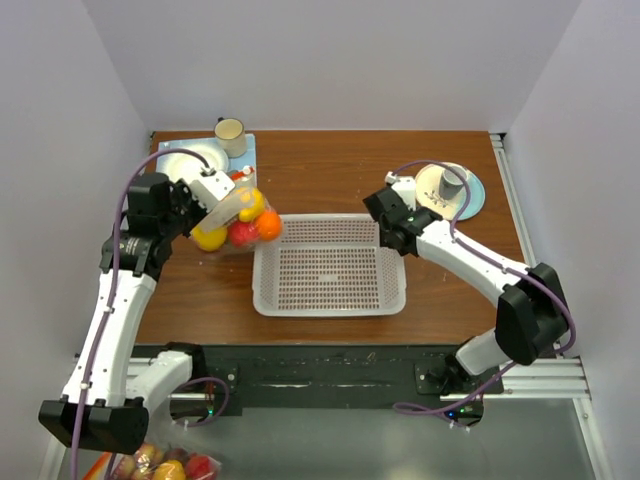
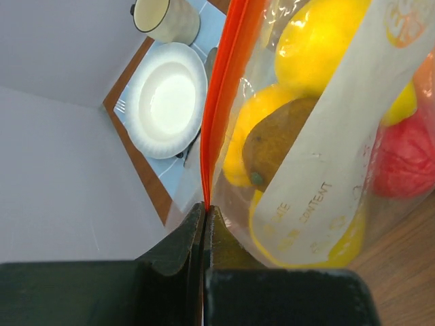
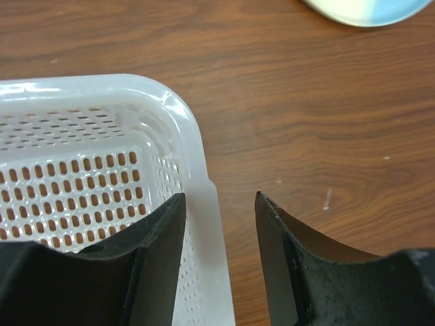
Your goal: Open the zip-top bag and remove the fake food
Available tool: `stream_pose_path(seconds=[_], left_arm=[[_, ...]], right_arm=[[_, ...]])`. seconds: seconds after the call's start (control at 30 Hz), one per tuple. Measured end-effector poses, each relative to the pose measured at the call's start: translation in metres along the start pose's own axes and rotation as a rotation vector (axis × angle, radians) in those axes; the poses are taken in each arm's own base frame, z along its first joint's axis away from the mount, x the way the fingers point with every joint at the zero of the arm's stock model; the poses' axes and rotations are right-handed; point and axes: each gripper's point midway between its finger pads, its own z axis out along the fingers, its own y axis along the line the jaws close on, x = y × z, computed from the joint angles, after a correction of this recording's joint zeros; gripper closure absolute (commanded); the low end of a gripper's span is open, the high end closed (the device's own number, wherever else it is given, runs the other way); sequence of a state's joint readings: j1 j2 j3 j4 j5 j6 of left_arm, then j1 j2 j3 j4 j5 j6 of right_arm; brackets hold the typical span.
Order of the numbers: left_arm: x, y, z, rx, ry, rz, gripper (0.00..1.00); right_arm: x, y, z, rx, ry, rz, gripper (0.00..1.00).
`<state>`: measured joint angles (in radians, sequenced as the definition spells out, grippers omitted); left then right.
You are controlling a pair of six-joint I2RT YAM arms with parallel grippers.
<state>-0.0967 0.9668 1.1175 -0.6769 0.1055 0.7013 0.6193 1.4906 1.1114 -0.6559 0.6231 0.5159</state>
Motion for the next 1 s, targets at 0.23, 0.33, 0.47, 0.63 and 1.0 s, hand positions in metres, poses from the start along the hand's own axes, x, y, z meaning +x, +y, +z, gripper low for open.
stream_pose_path(seconds=[0.23,0.33,0.47,0.63,1.0], left_arm=[[0.006,0.004,0.006,-0.016,0.032,-0.004,1.0],[0.007,0.007,0.009,-0.024,0.037,-0.004,1.0],[0.003,0.015,0.012,-0.045,0.046,0.0,1.0],[-0.012,0.043,0.006,-0.112,0.04,0.028,1.0],[-0.021,0.052,-0.009,-0.13,0.017,0.014,1.0]], right_arm=[[-0.012,-0.036,0.01,0.08,-0.004,0.039,0.44],[-0.012,-0.036,0.009,0.079,-0.005,0.037,0.4],[-0.007,-0.038,0.012,0.107,0.01,0.02,0.36],[-0.002,-0.038,0.016,0.119,0.027,0.006,0.33],[-0.006,-0.045,0.01,0.139,0.01,0.025,0.19]])
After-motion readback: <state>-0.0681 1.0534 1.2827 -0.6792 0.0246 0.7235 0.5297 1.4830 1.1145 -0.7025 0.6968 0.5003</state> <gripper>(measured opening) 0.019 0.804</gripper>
